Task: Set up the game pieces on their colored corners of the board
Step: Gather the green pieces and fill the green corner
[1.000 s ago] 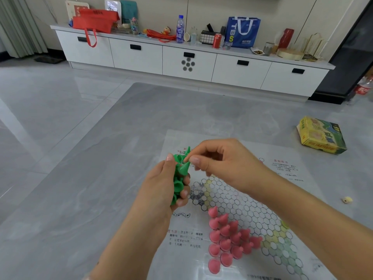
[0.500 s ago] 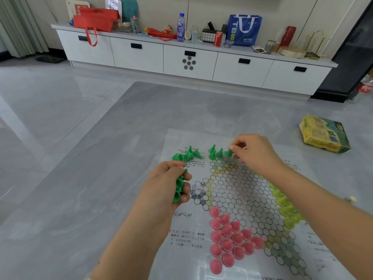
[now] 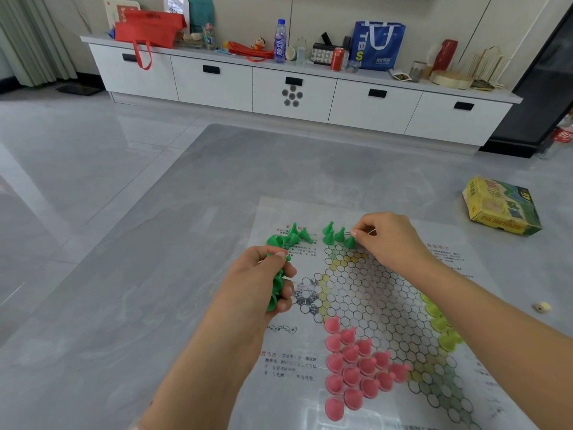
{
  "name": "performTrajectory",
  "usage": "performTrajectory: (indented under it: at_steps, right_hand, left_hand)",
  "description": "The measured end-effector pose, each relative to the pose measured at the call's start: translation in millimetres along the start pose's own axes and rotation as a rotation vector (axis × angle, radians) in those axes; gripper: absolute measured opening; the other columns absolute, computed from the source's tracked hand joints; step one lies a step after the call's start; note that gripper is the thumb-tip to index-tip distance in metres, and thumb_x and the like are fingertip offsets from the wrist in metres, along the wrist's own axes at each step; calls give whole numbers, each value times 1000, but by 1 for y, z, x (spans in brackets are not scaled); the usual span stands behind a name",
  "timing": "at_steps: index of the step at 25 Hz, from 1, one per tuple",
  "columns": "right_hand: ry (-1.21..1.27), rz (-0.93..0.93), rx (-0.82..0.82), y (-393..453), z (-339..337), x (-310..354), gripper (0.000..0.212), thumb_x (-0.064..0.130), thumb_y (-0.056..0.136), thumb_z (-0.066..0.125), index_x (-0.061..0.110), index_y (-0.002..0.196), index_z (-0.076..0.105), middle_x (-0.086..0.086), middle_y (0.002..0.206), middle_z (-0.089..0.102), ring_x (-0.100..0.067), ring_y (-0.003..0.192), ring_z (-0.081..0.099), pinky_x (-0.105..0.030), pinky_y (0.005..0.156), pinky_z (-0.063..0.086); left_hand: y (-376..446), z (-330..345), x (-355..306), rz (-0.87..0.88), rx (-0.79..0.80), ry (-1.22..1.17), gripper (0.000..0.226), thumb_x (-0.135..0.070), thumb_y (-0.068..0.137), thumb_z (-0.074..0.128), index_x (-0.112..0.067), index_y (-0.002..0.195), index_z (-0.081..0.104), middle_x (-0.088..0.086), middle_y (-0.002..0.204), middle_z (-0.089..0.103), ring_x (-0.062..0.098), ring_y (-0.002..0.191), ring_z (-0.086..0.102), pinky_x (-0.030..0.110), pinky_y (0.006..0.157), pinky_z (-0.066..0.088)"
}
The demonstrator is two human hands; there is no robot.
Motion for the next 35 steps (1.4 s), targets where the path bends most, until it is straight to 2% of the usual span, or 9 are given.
performTrajectory:
  at_steps: [8,15,18,21,24,26,35]
  right_hand:
    - [27,-33,-44,-4,0,-2,12,19,88,56,17,85,67,3,84,66,-14,82,59,-31,79,49]
    - [2,-54,26,-5,3,-2,21,21,91,50,14,102,67,-1,104,69,-9,86,54,-21,81,39]
    - [9,-92,-31,-13,-12,11,23,20,92,47,15,105,65,0,107,66,-7,86,52,-17,78,37]
    - [195,-198,-21,-36,-23,48,18,21,90,51,21,98,68,10,96,65,1,83,57,-7,71,42]
    - [408,-328,136,-63,-17,90,14,20,85,59,22,92,70,9,89,66,0,83,59,-10,71,46]
    - [479,-367,169,-70,-17,102,13,18,83,61,19,91,72,7,86,66,-1,79,59,-12,67,46]
    - [523,-367,175,-68,-15,107,10,14,82,63,17,87,72,8,83,66,-1,78,62,-12,69,48]
  left_hand:
    - [-2,-1,0,-10,7,-43,11,-9,92,45,-9,85,54,4,64,52,11,43,41,18,35,32]
    - [0,1,0,-3,21,-17,11,-8,92,46,-12,83,52,3,64,53,9,39,41,17,35,31]
    - [-2,6,0,32,73,38,12,-18,93,48,-12,83,52,1,64,55,7,39,39,17,35,31]
    - [-3,10,-2,63,111,62,23,-28,93,46,-10,83,57,-4,57,55,6,40,38,16,35,29]
    - [-3,12,-3,75,133,74,30,-34,92,45,-10,84,61,-8,52,54,6,39,37,16,35,29]
    - [-4,14,-3,77,145,80,32,-35,92,45,-9,85,62,-7,52,54,6,39,37,16,35,29]
    - [-4,17,-3,75,165,77,33,-35,92,44,-7,88,61,-7,51,53,6,39,37,16,36,29]
Point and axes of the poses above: each hand's wrist, its own y-axis towards the middle knuckle, its own z-axis out of the palm, x = y × z, the point moved 10 cm from there along y, towards the middle knuckle
